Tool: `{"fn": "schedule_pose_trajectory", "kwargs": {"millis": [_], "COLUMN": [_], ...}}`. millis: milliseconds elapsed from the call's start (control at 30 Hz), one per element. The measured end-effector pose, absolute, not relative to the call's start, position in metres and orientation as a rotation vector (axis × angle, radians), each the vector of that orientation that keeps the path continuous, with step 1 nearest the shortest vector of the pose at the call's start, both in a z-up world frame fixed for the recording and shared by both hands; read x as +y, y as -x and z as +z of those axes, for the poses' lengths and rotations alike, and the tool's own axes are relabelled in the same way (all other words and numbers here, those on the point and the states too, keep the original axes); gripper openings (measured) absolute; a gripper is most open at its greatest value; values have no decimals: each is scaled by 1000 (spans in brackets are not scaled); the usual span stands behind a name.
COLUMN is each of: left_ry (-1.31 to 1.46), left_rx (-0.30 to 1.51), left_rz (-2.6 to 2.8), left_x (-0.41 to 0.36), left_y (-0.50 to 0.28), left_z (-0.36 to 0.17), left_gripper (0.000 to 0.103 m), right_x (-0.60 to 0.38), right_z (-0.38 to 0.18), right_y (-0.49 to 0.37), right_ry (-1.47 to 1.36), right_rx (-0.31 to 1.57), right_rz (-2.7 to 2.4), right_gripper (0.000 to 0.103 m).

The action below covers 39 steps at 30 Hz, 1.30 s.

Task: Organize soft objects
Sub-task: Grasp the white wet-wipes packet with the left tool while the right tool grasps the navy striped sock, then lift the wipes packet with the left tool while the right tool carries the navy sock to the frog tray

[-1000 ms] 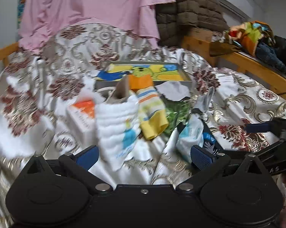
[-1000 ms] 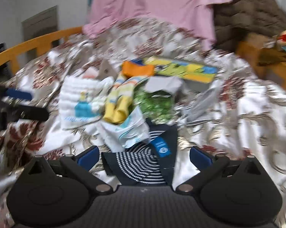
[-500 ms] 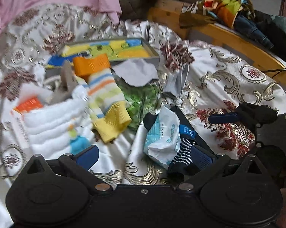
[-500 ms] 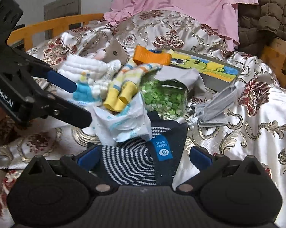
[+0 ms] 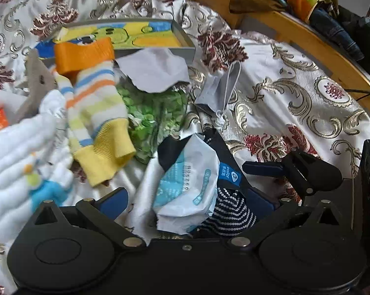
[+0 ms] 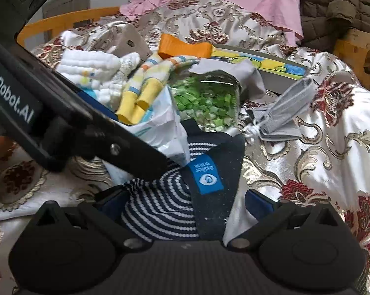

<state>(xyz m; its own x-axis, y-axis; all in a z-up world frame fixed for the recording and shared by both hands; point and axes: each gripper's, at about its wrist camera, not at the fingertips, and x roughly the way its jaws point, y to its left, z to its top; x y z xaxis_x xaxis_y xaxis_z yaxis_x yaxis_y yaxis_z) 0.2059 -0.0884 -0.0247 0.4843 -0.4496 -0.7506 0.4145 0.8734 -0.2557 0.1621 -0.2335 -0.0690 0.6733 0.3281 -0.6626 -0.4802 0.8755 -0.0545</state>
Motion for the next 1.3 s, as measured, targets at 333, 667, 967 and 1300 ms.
{"fn": "schedule_pose_trajectory", "kwargs": {"millis": [333, 667, 967, 1300], "left_ry": [49, 91, 292, 344], "left_rx": [904, 942, 968, 870], "left_rz": [-530, -570, -525, -439], "left_x": [-87, -93, -67, -43], "left_y": [-205, -214, -215, -177], "left_z": [-23, -27, -37, -27], "left_gripper": [80, 57, 45, 44], "right_x": [-236, -235, -239, -238], "right_z": [-67, -68, -65, -51], "right_y": [-164, -164, -164, -149], "right_ry": [216, 211, 188, 237], "right_rx": [672, 676, 687, 648], "right_rz": [446, 453, 456, 454], "right_gripper": [76, 57, 27, 13]}}
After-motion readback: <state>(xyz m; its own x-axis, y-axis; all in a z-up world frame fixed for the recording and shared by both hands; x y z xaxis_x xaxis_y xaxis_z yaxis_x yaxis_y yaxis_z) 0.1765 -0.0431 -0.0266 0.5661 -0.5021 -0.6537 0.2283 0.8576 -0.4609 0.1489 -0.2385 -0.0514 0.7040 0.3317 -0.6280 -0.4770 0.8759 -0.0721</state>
